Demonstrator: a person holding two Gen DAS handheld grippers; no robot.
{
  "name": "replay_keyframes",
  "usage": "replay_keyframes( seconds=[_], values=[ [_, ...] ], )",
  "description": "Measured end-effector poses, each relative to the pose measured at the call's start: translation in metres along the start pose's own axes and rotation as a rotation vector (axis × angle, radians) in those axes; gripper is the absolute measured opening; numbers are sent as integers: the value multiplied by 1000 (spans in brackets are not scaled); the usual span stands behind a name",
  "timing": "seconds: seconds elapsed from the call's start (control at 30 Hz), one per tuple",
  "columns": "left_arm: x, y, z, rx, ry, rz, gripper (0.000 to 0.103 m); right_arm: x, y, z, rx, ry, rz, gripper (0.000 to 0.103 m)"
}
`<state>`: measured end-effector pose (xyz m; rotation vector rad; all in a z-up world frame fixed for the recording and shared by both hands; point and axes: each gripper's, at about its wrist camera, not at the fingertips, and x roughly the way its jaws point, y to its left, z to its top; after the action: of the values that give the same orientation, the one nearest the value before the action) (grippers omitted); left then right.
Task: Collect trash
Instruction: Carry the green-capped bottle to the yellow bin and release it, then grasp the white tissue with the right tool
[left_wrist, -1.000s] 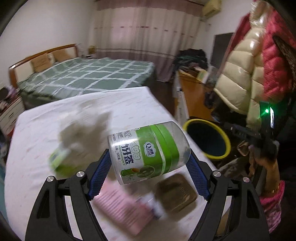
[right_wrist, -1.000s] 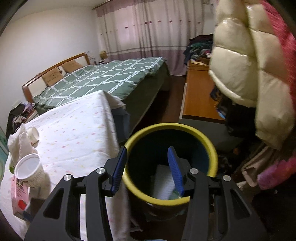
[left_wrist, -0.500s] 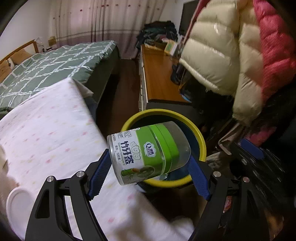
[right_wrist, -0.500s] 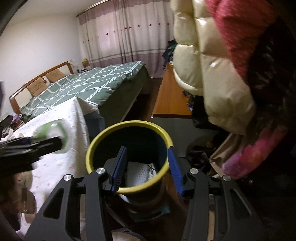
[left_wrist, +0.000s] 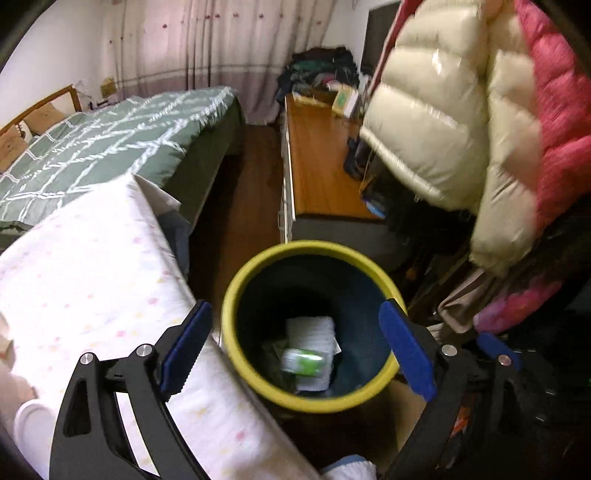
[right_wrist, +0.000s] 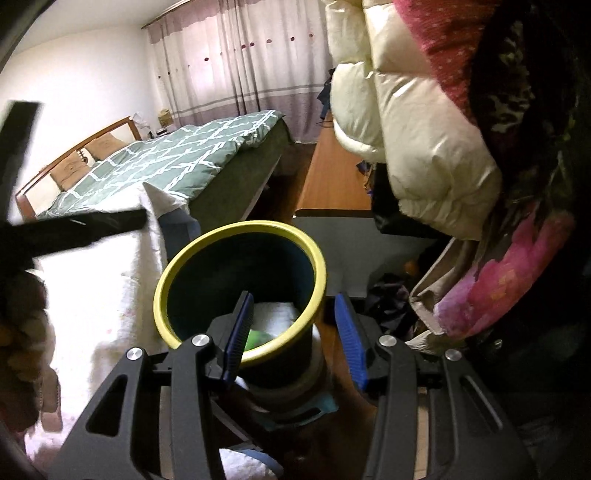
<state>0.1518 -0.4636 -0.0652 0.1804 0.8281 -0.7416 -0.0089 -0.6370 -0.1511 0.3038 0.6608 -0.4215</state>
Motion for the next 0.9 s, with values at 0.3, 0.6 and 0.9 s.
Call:
replay_keyframes(
  seconds=[0.3,0.6,0.9],
  values=[
    [-136,73,-45,-53,-167,97,97,4,51,-5,-69,28,76,44],
    [-234,187,-110,-138,-283,327,97,-2,140,4,-186,20,193,44],
    [-266,330,-160,-304,-367,618,98,-15,244,21,-314,-2,323,44]
  ],
)
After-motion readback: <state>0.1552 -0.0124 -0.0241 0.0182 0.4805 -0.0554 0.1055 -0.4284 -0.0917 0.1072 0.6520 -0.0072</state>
